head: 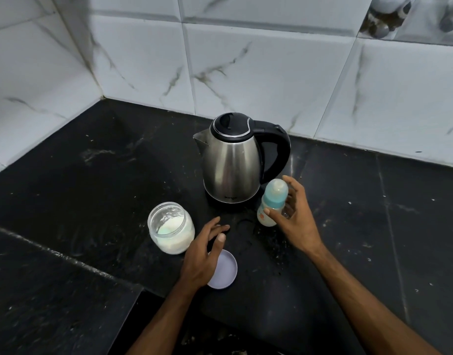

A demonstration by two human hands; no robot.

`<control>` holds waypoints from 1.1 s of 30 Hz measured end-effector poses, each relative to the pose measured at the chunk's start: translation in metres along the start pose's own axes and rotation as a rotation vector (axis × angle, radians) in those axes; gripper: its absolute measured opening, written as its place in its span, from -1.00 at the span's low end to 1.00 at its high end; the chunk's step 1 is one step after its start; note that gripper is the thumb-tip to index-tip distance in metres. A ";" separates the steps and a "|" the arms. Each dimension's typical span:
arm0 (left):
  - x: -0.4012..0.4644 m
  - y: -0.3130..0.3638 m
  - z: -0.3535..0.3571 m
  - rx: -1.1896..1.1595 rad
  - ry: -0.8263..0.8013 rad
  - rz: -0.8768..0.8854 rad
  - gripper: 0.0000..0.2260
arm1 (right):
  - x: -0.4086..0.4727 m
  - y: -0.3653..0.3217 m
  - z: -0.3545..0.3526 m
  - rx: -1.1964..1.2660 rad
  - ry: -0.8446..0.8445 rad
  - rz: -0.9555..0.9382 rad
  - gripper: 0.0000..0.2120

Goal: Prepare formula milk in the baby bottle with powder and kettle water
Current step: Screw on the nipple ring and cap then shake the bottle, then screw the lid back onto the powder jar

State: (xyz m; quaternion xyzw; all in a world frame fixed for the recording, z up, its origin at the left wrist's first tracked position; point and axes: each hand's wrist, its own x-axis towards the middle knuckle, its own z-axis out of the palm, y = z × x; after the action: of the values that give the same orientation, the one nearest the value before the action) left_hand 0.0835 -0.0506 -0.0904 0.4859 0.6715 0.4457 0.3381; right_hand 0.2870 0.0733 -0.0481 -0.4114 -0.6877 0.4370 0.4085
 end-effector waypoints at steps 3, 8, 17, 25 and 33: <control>0.000 0.000 0.000 -0.004 0.000 0.010 -0.46 | -0.001 0.004 0.002 -0.006 0.008 -0.010 -0.26; 0.001 -0.001 0.000 -0.009 -0.024 0.000 -0.48 | -0.001 0.004 0.003 -0.029 -0.001 -0.012 -0.25; -0.014 0.005 -0.008 0.227 -0.114 0.058 -0.32 | -0.044 -0.014 0.016 -0.085 0.357 0.033 -0.52; -0.040 0.012 -0.014 0.703 -0.131 0.264 -0.15 | -0.069 -0.014 0.052 -0.127 0.073 0.113 -0.68; -0.037 0.010 -0.018 0.479 -0.127 0.152 -0.33 | -0.060 -0.026 0.060 -0.029 -0.012 0.148 -0.79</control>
State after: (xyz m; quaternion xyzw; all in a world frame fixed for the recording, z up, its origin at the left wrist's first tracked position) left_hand 0.0821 -0.0893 -0.0736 0.6282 0.6970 0.2665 0.2204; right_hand 0.2456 -0.0052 -0.0533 -0.4641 -0.6642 0.4585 0.3650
